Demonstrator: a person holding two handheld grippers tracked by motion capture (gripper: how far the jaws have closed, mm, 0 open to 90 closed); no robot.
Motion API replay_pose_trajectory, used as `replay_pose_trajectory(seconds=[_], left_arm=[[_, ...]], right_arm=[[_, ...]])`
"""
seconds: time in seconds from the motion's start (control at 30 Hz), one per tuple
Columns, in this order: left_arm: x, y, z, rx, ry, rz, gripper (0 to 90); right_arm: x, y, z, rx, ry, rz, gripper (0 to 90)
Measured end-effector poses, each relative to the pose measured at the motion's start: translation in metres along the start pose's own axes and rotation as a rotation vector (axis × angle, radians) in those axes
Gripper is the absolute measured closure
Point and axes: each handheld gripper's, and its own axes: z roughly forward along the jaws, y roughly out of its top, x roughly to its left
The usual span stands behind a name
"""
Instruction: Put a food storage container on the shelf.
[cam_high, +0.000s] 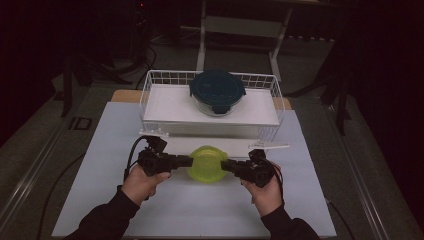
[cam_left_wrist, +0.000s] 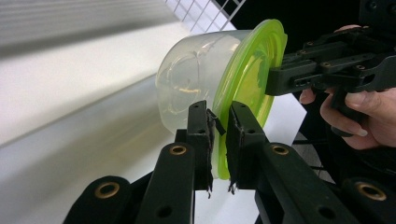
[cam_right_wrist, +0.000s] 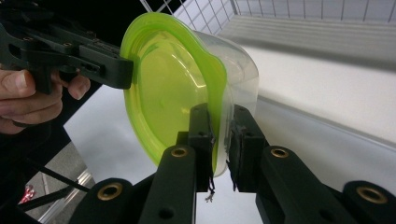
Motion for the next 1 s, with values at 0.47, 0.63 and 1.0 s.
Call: replay_pose_trajectory(seconds=[0.47,0.63,1.0], left_arm=[[-0.026,0.043,-0.033,-0.085,0.001,0.063,80.2],[-0.034,0.067,-0.044,-0.116,0.014,0.087,80.5],[-0.049,0.126,-0.061,-0.160,0.014,0.142,80.7]], right_arm=[[0.021,0.044,-0.028,-0.092,-0.012,-0.065,80.9],[0.026,0.068,-0.037,-0.132,-0.018,-0.082,80.9],[0.031,0.121,-0.062,-0.215,-0.035,-0.114,80.8]])
